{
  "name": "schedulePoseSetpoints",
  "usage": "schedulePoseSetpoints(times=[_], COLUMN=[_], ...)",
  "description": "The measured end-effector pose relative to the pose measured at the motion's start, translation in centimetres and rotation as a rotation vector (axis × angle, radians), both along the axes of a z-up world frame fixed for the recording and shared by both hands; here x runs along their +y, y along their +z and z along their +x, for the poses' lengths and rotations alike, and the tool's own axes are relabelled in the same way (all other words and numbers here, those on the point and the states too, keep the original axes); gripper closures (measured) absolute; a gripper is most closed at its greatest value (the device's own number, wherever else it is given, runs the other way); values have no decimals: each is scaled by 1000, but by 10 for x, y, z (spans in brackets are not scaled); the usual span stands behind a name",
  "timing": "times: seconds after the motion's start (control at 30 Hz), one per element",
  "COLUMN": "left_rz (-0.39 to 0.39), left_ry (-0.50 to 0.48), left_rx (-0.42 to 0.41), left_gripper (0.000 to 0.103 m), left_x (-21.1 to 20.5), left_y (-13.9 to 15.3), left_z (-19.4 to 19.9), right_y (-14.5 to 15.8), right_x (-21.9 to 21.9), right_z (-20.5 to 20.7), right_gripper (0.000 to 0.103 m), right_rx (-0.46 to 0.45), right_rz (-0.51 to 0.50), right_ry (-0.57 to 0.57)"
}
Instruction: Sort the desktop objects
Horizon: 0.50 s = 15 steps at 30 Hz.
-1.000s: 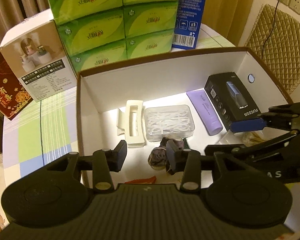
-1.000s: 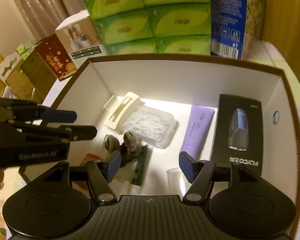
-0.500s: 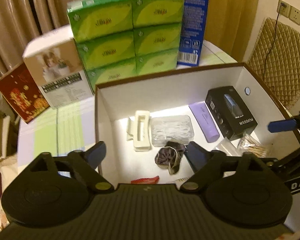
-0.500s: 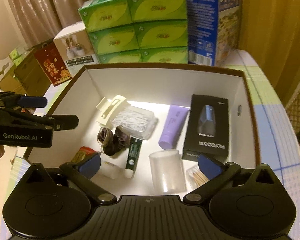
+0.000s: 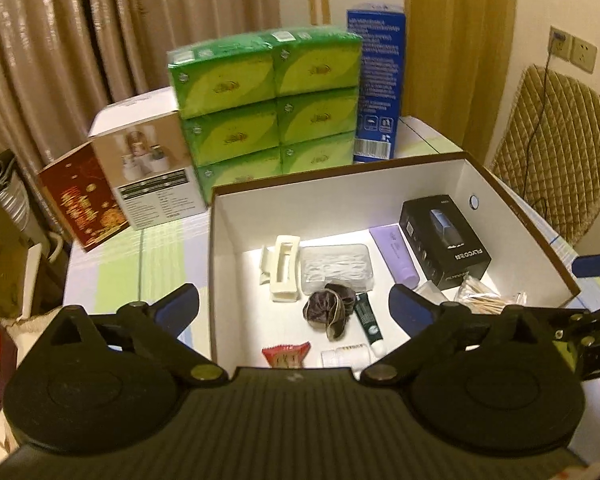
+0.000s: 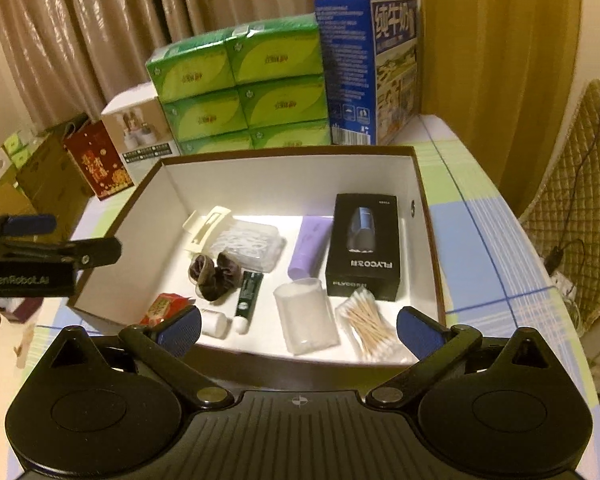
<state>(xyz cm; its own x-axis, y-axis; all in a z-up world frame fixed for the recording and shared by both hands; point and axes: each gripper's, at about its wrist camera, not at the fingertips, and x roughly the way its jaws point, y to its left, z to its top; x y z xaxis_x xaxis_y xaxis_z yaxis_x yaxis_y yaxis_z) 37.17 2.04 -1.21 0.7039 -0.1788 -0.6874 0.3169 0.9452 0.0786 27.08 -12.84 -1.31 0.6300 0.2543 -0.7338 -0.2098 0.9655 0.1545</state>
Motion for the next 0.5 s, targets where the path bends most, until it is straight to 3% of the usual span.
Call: schedulePoseSetpoints(times=[0.5], left_rz=[-24], left_ry=[163], left_rx=[-32], left_gripper=[1], left_x=[11], left_y=[27], left_z=[-103], right_y=[21], right_x=[-15], right_z=[-68], right_gripper=[2], right_rx=[-86], right_rz=[-35], right_ry=[105])
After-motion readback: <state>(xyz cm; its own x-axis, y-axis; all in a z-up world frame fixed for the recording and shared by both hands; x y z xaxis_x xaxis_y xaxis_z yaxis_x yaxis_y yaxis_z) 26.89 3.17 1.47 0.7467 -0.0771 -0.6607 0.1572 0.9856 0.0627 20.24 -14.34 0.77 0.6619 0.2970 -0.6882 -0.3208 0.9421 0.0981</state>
